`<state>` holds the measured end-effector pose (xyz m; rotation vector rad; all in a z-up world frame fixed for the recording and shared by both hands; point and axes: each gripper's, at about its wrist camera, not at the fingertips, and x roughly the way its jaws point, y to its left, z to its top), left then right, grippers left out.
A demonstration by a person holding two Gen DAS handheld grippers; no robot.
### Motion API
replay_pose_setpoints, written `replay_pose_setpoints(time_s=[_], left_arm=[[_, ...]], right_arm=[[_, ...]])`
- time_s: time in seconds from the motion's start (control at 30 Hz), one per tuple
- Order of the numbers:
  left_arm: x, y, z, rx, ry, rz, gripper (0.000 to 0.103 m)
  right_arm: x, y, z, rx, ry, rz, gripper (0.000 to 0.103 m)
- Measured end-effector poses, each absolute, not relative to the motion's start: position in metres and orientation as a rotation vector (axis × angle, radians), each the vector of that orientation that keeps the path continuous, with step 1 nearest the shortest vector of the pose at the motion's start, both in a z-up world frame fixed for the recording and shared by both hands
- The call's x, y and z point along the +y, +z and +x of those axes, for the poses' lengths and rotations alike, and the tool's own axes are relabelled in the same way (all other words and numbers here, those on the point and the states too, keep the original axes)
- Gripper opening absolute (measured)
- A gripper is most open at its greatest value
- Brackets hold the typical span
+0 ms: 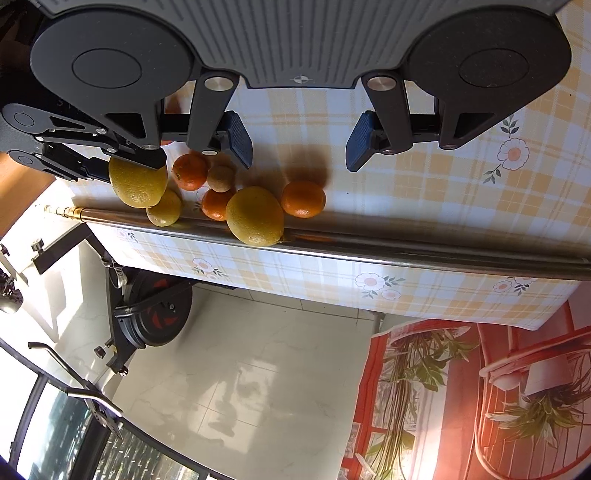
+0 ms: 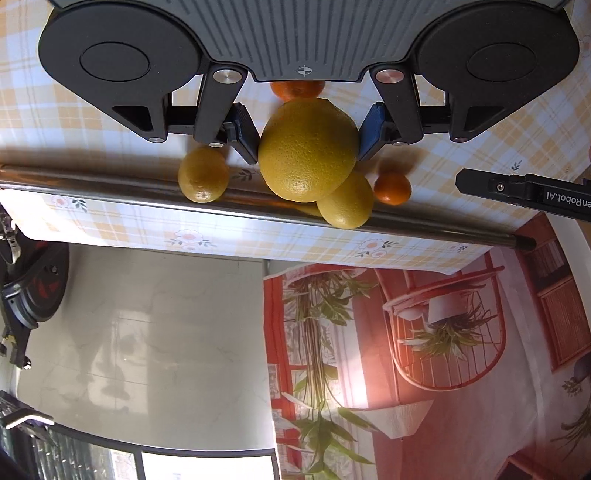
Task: Organize fruits
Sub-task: 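Grasp a large yellow grapefruit with the right tool, then grasp a tangerine with the left tool while the right tool holds the grapefruit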
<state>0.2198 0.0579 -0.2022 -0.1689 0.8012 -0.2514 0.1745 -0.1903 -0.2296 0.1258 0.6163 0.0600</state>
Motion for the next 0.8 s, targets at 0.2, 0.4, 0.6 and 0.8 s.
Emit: replay_pose_setpoints(time_s=[0.2,0.4,0.6,0.8], left_arm=[[0.019,-0.203,0.225,0.818,-0.328,-0.147,0.059],[-0.022,-0.213,0.231,0.857,-0.407,-0.091,0.058],[-0.054,-0.23,0.238,0.915,-0.498,-0.05,0.058],[-0.069,-0.244,0.245,0.96,-0.519,-0.036,0.058]], right_arm=[[-0.246,-0.248,0.146,0.618,-0.061,0.173,0.053],[-0.26,-0.273,0.13,0.62,-0.104,0.137,0.053],[-0.262,-0.285,0.119,0.593,-0.115,0.157,0.053],[-0.261,-0.284,0.117,0.582,-0.118,0.166,0.053]])
